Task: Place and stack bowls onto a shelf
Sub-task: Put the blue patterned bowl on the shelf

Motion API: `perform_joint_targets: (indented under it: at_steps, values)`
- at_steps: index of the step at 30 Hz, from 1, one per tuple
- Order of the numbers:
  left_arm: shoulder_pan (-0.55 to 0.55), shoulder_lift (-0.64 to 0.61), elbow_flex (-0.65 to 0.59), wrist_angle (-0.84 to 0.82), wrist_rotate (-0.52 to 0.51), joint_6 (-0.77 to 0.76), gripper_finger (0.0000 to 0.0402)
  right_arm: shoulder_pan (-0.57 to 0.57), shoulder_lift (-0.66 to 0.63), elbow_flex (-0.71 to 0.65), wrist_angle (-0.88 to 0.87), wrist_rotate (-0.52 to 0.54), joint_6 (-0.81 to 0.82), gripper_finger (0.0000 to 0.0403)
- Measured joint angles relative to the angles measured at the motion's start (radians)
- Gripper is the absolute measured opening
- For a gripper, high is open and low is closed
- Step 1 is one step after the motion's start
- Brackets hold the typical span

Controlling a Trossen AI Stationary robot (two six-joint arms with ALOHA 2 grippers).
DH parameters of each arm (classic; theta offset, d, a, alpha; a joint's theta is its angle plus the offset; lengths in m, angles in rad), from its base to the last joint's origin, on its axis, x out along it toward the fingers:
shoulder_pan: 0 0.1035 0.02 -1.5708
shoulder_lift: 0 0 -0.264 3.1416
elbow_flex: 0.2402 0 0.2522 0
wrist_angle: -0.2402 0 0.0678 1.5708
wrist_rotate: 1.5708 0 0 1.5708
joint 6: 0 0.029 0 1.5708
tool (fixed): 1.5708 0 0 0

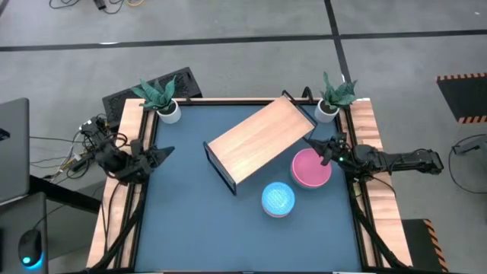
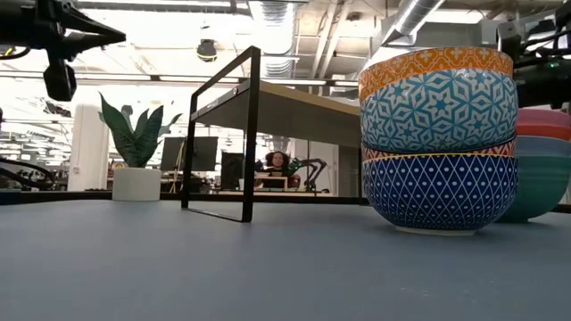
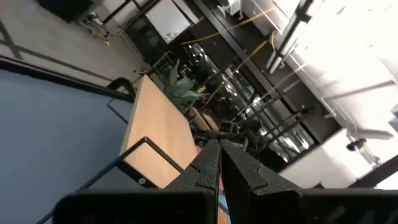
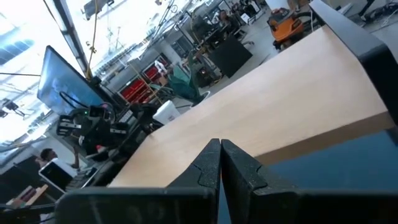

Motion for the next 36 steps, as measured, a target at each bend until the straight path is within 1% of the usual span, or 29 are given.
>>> perform_joint_targets:
  at_steps: [3, 5, 8, 11, 13, 17, 19, 21, 22, 25, 28, 32, 36]
  values:
    - [0.000, 0.000, 0.000, -0.016, 0.030, -0.001, 0.0000, 0.000, 0.000, 0.000, 0.000, 0.000, 0.048, 0.0039]
    - [0.000, 0.000, 0.000, -0.024, 0.031, -0.001, 0.0000, 0.000, 0.000, 0.002, 0.004, 0.000, 0.074, 0.0039]
    - [0.000, 0.000, 0.000, -0.024, 0.025, 0.033, 0.0000, 0.000, -0.002, 0.002, 0.025, -0.001, 0.148, 0.0039]
    - [0.000, 0.000, 0.000, -0.023, -0.004, 0.080, 0.0000, 0.000, -0.002, 0.002, 0.101, -0.002, 0.197, 0.0039]
    - [0.000, 0.000, 0.000, -0.012, -0.039, 0.083, 0.0000, 0.001, -0.002, 0.003, 0.185, -0.004, 0.168, 0.0039]
    - [0.001, 0.000, 0.000, -0.014, -0.091, -0.023, 0.0000, 0.001, -0.002, 0.007, 0.370, -0.001, 0.073, 0.0039]
    - [0.001, 0.000, 0.000, -0.012, -0.140, -0.070, 0.0000, 0.000, -0.002, 0.034, 0.402, -0.001, 0.044, 0.0039]
    - [0.001, 0.000, 0.000, -0.005, -0.191, -0.094, 0.0000, 0.000, -0.001, 0.086, 0.393, -0.012, 0.026, 0.0039]
    - [0.001, 0.000, 0.000, -0.004, -0.197, -0.100, 0.0000, 0.002, 0.002, 0.119, 0.381, -0.029, 0.007, 0.0039]
    - [0.001, 0.000, 0.000, 0.007, -0.172, -0.100, 0.0000, 0.013, 0.040, 0.239, 0.265, -0.082, -0.063, 0.0039]
    - [0.001, 0.000, 0.000, 0.015, -0.131, -0.103, 0.0000, 0.033, 0.129, 0.400, 0.061, -0.086, -0.132, 0.0039]
    - [0.009, 0.000, 0.000, 0.016, -0.095, -0.127, 0.0001, 0.063, 0.318, 0.618, -0.259, -0.098, -0.181, 0.0039]
    - [0.028, 0.000, 0.000, 0.014, -0.036, -0.120, 0.0014, 0.091, 0.531, 0.800, -0.492, -0.124, -0.176, 0.0048]
